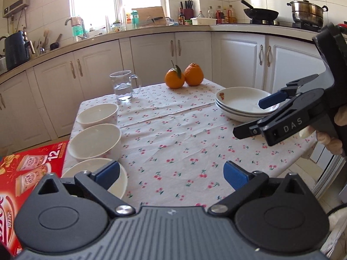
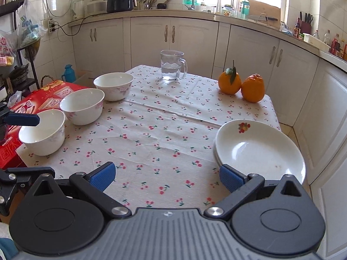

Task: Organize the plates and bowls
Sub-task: 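Move the right gripper to the rim of a white floral bowl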

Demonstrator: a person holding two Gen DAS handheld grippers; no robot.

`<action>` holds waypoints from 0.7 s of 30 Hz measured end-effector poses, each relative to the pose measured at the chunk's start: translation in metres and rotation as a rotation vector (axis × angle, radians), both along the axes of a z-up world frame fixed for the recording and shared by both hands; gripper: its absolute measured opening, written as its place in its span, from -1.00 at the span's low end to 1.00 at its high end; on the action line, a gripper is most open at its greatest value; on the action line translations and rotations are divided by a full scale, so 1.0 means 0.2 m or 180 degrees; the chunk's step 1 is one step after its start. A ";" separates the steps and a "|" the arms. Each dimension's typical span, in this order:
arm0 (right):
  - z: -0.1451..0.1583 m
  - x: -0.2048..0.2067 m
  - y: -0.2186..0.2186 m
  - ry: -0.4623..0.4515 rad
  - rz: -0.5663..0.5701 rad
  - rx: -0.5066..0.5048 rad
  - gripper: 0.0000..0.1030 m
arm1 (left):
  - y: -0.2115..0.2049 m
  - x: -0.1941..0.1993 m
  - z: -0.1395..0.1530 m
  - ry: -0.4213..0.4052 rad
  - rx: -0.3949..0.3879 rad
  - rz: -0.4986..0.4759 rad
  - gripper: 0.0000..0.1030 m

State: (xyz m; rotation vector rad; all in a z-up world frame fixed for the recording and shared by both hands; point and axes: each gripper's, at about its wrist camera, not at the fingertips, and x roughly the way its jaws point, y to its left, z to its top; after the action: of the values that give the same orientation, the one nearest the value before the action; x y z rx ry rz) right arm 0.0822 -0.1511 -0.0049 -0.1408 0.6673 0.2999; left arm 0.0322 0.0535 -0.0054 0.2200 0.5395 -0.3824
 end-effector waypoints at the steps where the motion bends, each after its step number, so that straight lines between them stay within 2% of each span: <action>1: 0.00 0.00 0.03 0.0001 0.0007 0.0015 1.00 | 0.03 -0.02 -0.01 -0.0012 0.0029 0.0048 0.97; 7: -0.02 0.03 0.22 0.0066 0.0120 0.0164 1.00 | 0.22 -0.07 -0.06 0.0043 -0.0002 0.0304 0.97; 11: -0.03 0.05 0.35 0.0119 0.0296 0.0106 1.00 | 0.35 -0.07 -0.10 0.0107 -0.0065 0.0466 0.97; 16: -0.02 0.09 0.52 0.0143 0.0614 0.0077 1.00 | 0.45 -0.03 -0.15 0.0142 -0.0029 0.0532 0.97; 21: 0.01 0.14 0.67 0.0166 0.0979 0.0074 1.00 | 0.49 0.02 -0.18 0.0143 0.0007 0.0461 0.97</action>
State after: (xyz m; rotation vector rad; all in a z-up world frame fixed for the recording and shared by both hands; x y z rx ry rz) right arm 0.1112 -0.0172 -0.0030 -0.2146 0.6936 0.6084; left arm 0.0364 0.1508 -0.0414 0.1735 0.5963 -0.2464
